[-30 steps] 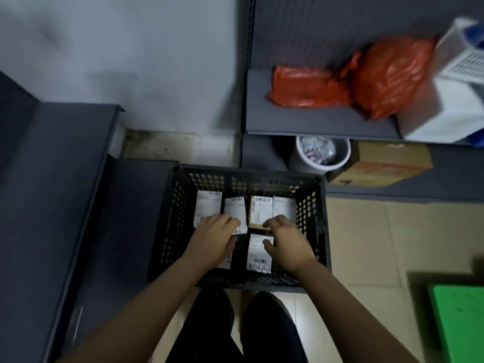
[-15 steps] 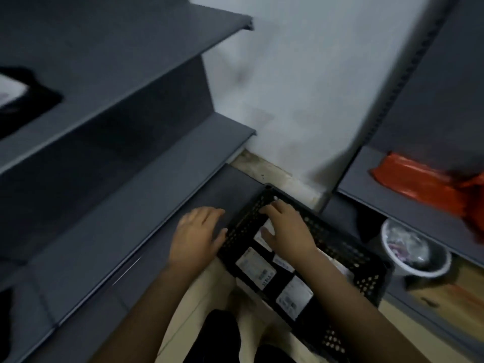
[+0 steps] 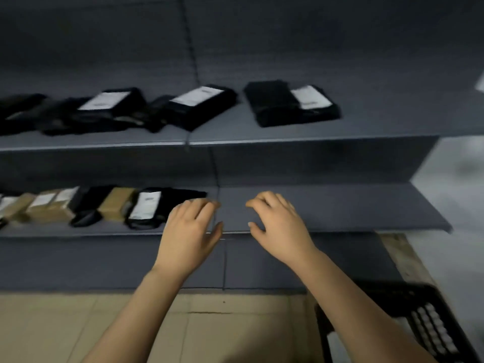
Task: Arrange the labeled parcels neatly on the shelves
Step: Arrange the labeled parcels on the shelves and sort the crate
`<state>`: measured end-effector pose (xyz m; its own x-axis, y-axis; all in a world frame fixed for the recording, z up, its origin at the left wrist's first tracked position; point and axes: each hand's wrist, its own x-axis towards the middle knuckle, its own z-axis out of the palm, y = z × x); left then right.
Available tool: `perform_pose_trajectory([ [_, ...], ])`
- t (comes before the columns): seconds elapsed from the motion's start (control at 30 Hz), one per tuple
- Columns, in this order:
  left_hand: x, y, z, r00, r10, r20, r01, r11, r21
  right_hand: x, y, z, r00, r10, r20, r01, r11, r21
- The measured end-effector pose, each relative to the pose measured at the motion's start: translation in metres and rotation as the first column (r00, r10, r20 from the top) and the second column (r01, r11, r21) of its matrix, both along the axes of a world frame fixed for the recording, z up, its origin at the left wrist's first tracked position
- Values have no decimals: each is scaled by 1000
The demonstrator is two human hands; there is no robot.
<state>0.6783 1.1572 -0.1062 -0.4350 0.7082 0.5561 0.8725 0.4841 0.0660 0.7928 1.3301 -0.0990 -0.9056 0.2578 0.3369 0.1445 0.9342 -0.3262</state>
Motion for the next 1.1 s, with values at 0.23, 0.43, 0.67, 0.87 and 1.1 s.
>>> perform_pose_trajectory([
  [0.23,-65,-176,28,945,322,-62,-316,944,94,-127,-151,35,947,319,-35,-316,945,83],
  [0.43,-124,-329,57,851,490,-187,-472,871,133,-227,-298,62,862,499,-85,-483,862,155],
  [0.67,-179,-478,83,742,628,-237,-621,776,112,-317,-441,83,763,636,-116,-612,769,185],
  [0.87,-216,-566,98,626,737,-255,-731,668,137,-387,-535,96,654,739,-160,-711,673,202],
  [1.1,-286,-648,98,526,813,-252,-813,567,132,-484,-629,94,546,805,-232,-780,589,211],
])
